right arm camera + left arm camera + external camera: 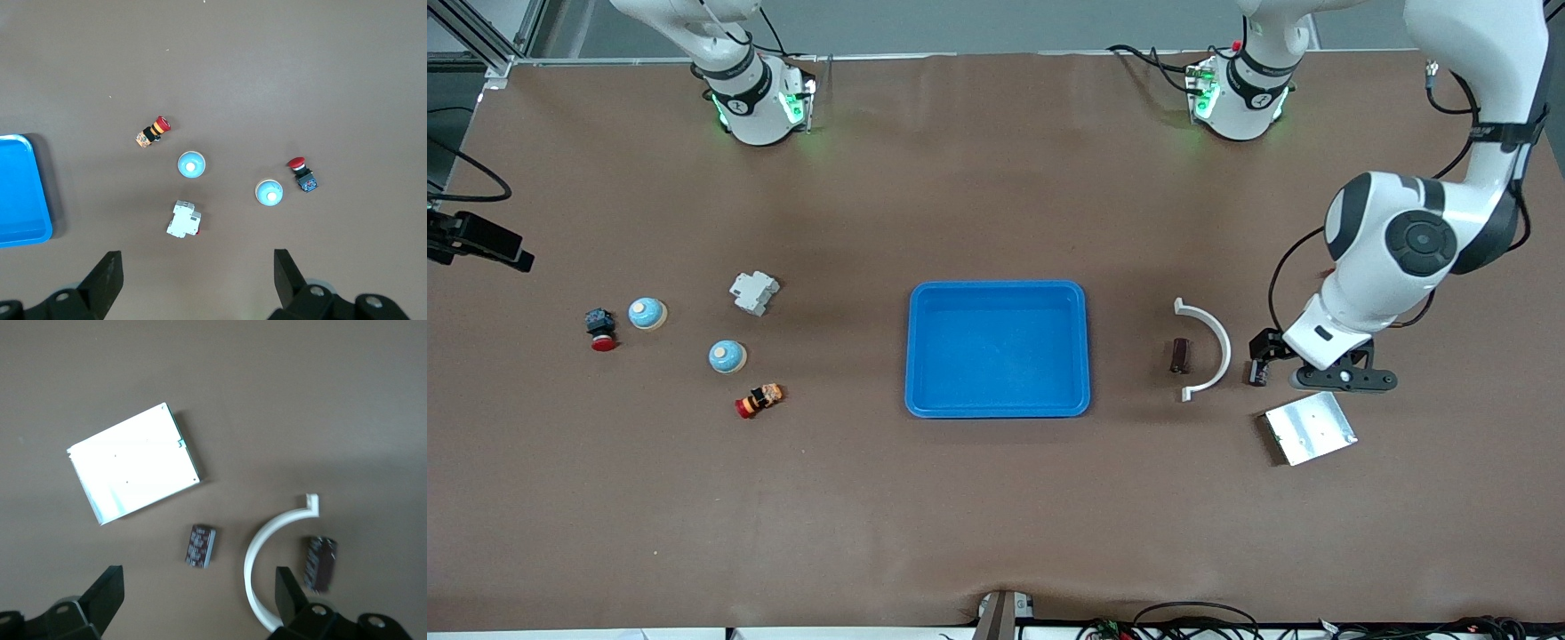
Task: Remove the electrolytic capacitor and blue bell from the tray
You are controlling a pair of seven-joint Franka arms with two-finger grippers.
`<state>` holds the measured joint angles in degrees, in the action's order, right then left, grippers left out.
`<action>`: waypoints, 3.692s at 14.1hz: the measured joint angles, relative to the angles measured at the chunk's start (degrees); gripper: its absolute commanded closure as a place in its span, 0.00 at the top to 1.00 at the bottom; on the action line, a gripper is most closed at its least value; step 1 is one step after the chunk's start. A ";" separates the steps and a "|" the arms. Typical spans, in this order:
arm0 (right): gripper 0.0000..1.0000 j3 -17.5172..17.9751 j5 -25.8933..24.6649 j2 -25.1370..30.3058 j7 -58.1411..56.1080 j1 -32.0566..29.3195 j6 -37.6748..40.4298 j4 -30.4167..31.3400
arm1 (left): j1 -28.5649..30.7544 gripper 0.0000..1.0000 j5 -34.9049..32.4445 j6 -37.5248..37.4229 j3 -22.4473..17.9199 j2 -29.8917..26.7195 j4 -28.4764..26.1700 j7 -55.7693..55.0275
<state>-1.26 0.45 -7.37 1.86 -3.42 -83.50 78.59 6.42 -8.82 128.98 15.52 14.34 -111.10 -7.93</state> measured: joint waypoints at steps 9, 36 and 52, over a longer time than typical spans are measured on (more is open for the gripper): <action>1.00 -0.01 0.01 0.00 0.00 0.00 0.00 -0.01 | -9.81 1.00 5.43 -19.95 -11.35 -2.98 15.15 7.04; 1.00 0.05 0.04 -0.08 0.00 0.03 -2.92 0.74 | -11.03 1.00 9.54 -28.31 -6.03 -8.37 20.77 3.00; 1.00 0.07 0.07 -0.13 0.00 0.05 -4.02 1.84 | -10.15 1.00 7.31 -31.40 -5.96 -11.89 20.81 3.00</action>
<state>-1.20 0.51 -7.50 1.86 -3.37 -87.52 80.44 -3.72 -1.51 97.58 9.56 2.45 -90.29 -4.93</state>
